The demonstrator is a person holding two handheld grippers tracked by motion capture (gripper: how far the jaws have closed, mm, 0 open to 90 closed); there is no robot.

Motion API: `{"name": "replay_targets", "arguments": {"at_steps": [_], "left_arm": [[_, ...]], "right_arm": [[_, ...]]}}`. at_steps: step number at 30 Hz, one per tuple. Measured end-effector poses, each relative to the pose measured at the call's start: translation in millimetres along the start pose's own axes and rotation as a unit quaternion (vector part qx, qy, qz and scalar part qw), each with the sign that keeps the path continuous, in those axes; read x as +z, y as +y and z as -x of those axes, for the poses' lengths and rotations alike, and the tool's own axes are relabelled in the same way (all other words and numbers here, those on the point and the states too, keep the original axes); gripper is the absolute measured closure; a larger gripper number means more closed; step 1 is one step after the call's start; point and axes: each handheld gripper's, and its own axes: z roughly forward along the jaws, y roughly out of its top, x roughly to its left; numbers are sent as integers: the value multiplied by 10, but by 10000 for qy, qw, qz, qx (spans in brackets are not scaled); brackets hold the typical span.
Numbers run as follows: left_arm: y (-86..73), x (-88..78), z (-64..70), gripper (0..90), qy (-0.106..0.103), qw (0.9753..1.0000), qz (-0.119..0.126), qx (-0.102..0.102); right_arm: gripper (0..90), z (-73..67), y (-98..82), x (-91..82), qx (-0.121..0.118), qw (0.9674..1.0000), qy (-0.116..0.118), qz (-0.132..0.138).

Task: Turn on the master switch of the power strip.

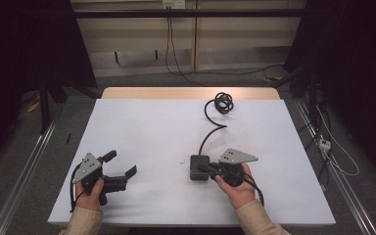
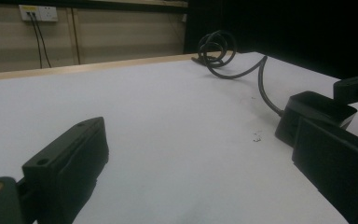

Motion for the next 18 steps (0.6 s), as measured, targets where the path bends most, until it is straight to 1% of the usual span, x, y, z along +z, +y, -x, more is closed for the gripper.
{"name": "replay_targets", "arguments": {"at_steps": [8, 14, 16, 18], "left_arm": [[1, -1, -2, 32, 14, 10000, 10, -4], [2, -3, -2, 32, 19, 10000, 14, -3], [2, -4, -1, 32, 37, 10000, 16, -13], [2, -5, -2, 32, 40, 10000, 16, -21]], "right_arm": [[900, -3, -6, 2, -1, 10000, -17, -16], [900, -2, -13, 1, 46, 10000, -7, -4], [900, -2, -15, 1, 96, 10000, 10, -10], [900, -9, -16, 2, 83, 10000, -5, -24]]}}
